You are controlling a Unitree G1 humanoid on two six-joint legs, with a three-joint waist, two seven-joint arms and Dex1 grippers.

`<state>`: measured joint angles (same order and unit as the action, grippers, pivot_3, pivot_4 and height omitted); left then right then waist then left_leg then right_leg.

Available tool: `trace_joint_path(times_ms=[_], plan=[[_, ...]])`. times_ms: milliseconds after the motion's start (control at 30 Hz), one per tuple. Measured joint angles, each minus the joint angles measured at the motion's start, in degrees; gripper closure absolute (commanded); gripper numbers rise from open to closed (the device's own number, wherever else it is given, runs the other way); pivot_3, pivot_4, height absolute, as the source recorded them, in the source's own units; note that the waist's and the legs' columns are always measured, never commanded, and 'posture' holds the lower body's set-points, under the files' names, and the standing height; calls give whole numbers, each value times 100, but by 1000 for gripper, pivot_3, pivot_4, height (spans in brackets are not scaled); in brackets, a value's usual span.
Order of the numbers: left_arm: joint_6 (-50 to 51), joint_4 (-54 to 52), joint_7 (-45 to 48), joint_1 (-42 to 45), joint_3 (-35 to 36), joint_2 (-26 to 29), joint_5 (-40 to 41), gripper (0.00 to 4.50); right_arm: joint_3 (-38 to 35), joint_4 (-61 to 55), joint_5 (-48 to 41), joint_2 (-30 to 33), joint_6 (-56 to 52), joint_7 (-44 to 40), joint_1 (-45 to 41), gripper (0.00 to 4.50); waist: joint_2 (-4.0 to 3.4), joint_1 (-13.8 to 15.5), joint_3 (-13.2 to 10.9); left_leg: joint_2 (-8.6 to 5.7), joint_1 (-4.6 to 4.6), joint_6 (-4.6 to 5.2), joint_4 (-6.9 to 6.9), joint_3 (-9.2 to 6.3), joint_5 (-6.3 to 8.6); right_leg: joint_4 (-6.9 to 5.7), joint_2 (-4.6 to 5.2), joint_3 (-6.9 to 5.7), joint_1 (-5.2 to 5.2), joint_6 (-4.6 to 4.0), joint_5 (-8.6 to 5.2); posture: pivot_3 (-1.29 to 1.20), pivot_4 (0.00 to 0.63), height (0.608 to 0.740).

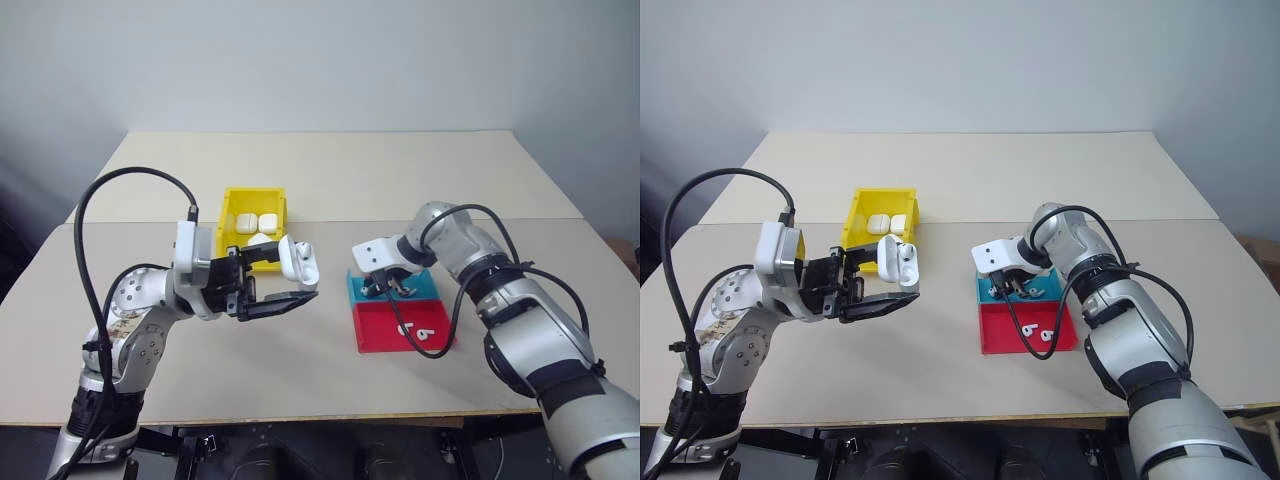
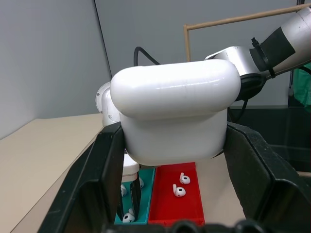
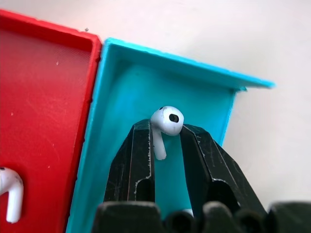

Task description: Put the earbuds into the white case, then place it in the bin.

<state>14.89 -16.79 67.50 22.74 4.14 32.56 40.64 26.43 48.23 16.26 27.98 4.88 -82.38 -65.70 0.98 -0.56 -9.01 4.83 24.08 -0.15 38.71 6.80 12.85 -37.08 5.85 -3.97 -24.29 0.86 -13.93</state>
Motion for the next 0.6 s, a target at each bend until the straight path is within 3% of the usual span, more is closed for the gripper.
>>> trace_joint_path(times_ms=[133,267,333,467,600], plan=[[2,222,110,269,-32,-52,2,1703,-935,-1255,-820,438,-1378,-74,260,3890,0,23,0,0,4,0,-1,-2,0,2,0,-3,0,0,0,0,150,740],[1,459,177,459,-80,-156,-2,1703,-2185,-3699,-1901,637,-3075,414,1493,3890,0,70,0,0,6,1,0,-8,1,4,0,-8,2,0,0,0,150,740],[1,637,203,601,-109,-213,-7,1703,-3009,-5129,-2902,447,-4220,799,2183,3890,-1,110,-1,-1,7,1,3,-8,1,-1,1,-6,-1,0,0,0,150,740],[-3,825,309,793,-174,-332,-16,1703,-4345,-6868,-4805,-41,-6064,1795,2338,3890,-2,103,0,2,-17,40,-5,-12,24,-1,-5,-5,18,-4,2,0,150,740],[-3,929,346,872,-237,-446,-28,1703,-4653,-7806,-5955,-664,-6896,2829,2511,3890,-3,81,0,1,-20,41,-10,-11,24,-1,-6,2,16,-4,2,0,150,740]])
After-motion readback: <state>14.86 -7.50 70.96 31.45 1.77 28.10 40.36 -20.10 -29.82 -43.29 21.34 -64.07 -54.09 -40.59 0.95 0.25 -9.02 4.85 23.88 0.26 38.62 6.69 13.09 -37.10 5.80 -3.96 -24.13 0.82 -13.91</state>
